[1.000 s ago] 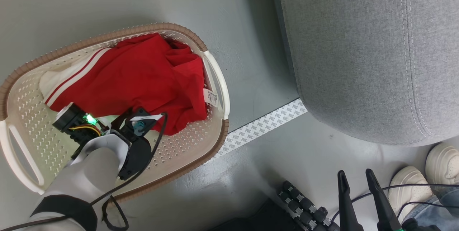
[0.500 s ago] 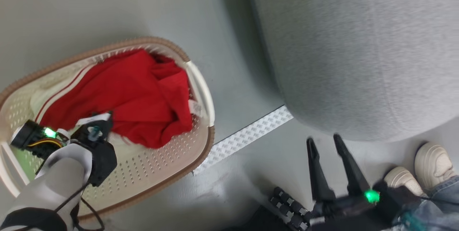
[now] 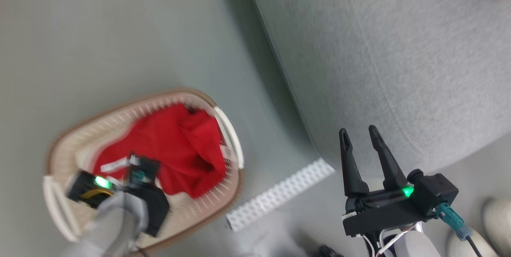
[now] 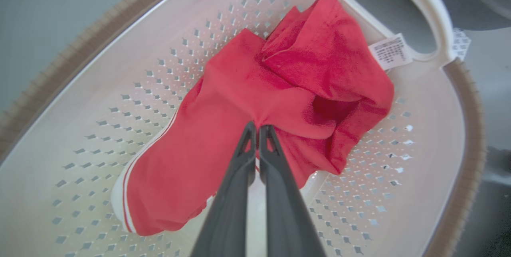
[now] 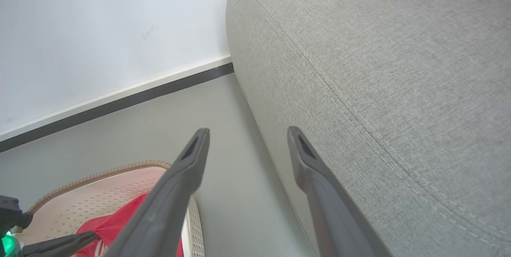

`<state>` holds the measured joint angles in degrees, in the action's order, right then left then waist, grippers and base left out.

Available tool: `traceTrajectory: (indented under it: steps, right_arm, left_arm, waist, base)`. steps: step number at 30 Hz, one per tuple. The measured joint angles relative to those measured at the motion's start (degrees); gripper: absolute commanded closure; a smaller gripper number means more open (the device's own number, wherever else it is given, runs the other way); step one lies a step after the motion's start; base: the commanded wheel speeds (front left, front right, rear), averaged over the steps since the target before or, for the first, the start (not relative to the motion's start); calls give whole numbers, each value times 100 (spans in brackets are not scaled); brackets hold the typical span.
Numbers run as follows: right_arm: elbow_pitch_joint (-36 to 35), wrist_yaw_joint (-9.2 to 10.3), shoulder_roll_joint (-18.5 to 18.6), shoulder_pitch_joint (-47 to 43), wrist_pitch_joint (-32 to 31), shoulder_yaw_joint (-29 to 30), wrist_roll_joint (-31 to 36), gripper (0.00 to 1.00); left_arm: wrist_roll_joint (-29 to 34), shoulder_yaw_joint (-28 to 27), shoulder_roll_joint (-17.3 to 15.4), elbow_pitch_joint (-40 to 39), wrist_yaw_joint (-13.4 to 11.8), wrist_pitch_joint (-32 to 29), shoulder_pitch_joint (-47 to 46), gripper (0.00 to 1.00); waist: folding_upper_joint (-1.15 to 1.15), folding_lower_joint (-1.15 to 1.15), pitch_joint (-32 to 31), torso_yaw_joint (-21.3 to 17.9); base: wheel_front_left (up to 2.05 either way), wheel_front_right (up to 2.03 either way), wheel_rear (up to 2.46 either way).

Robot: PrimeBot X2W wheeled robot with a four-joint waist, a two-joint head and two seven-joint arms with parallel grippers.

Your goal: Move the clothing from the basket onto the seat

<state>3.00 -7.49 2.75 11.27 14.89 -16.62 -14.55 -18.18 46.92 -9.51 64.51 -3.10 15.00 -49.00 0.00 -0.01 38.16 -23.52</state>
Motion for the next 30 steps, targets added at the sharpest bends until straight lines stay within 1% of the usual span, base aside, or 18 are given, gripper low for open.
traceTrajectory:
  steps: [1,2,4,5,6,9,14,20,21,25,30]
  right_arm:
    - [42,0,2,-3,0,8,23,0]
    - [141,0,1,-11,-1,26,66,0]
    - [260,0,-14,-144,0,54,137,0]
    - [332,0,-10,-221,0,81,160,0]
    - [387,0,-8,-287,-1,120,187,0]
    - [508,0,-10,-404,-1,190,256,0]
    - [669,0,-9,-758,0,207,409,0]
    - [712,0,-8,-1029,-80,86,410,0]
    - [709,0,-7,-1078,-98,56,409,0]
    - [681,0,-7,-1159,-204,-54,409,0]
    - [649,0,-5,-1194,-282,-80,410,0]
  left_arm:
    - [-2,-30,93,-67,-62,0,105,100]
    - [-15,-27,286,-85,-214,-1,169,100]
    - [-155,-52,630,-247,-253,0,355,100]
    - [-202,-80,684,-326,-258,1,449,100]
    - [-326,-130,662,-390,-276,1,532,100]
    - [-442,-155,608,-570,-322,0,728,100]
    - [-822,-210,648,-1237,-201,0,936,100]
    - [-1132,-181,656,-1700,-238,0,1011,100]
    - [-1150,-168,658,-1757,-224,0,1009,100]
    - [-1184,-127,660,-1929,8,-1,922,100]
    - [-1179,-197,637,-2064,79,0,555,100]
  waist:
    - [0,0,-129,39]
    - [0,0,-260,78]
    - [0,0,-547,157]
    - [0,0,-694,198]
    - [-1,-1,-851,243]
    - [-1,-1,-1301,375]
    - [-2,-2,-2036,629]
    - [-2,-1,-2803,995]
    - [-2,-1,-2916,1058]
    - [-1,-1,-3325,1308]
    - [-1,0,-3718,1593]
  base:
    - [0,0,0]
    - [0,0,0]
    - [0,0,0]
    - [0,0,0]
    - [0,0,0]
    - [0,0,0]
    - [0,0,0]
    - [0,0,0]
    - [0,0,0]
    - [0,0,0]
    - [0,0,0]
